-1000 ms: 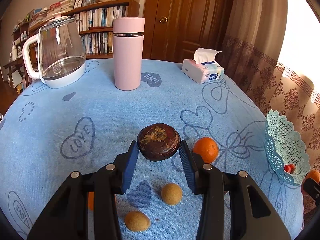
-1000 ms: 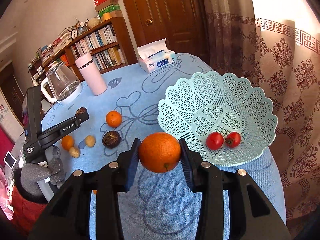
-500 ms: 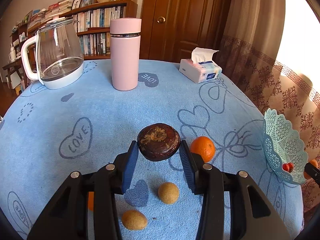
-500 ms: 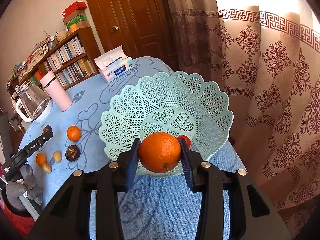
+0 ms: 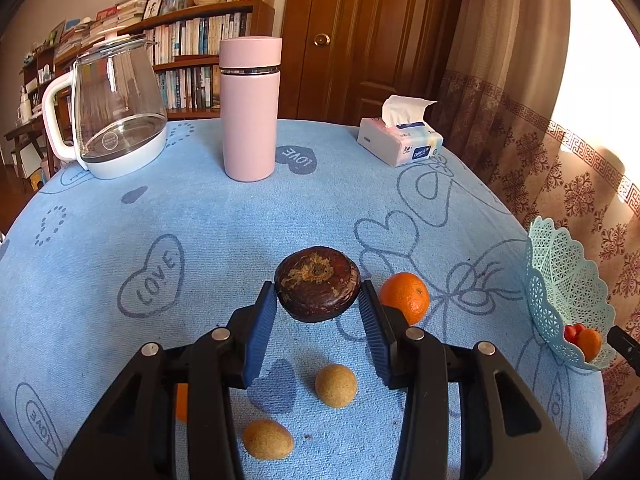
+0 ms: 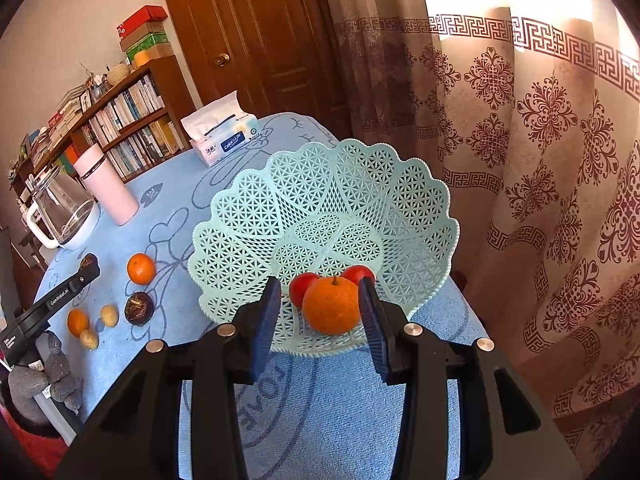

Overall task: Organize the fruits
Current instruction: 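Lower the orange between the tomatoes in the basket and open the right tool, then carry the dark brown fruit into the basket and open the left tool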

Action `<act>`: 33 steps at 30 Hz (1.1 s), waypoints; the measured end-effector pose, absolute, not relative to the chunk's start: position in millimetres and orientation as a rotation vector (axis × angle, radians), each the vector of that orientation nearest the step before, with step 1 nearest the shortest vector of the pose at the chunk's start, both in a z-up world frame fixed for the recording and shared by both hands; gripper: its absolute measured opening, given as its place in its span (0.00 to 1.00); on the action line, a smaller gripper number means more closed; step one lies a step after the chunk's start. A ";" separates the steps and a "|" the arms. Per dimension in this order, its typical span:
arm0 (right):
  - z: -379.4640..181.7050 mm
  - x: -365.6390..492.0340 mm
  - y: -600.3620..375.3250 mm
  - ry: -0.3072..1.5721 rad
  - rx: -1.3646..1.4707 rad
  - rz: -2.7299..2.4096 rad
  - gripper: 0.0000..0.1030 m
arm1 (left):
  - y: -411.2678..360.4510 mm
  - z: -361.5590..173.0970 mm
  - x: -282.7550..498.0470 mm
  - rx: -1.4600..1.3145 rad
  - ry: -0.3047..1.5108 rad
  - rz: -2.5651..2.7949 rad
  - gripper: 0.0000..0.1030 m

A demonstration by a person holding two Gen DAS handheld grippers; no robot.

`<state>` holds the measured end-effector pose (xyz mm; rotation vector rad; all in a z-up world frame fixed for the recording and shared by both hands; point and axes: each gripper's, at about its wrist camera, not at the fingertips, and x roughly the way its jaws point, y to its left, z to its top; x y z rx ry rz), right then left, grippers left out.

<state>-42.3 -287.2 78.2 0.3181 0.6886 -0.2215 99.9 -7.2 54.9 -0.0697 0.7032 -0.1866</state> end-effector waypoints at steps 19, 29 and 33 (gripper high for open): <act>65.4 -78.1 -271.7 0.698 0.321 -0.204 0.50 | -18.1 60.6 92.8 -0.053 0.682 -0.211 0.42; 47.4 -90.6 -278.3 0.723 0.387 -0.185 0.52 | -51.5 71.7 76.2 -0.010 0.679 -0.287 0.42; 45.4 -91.9 -278.5 0.722 0.401 -0.164 0.56 | -70.6 75.3 71.8 0.000 0.683 -0.326 0.42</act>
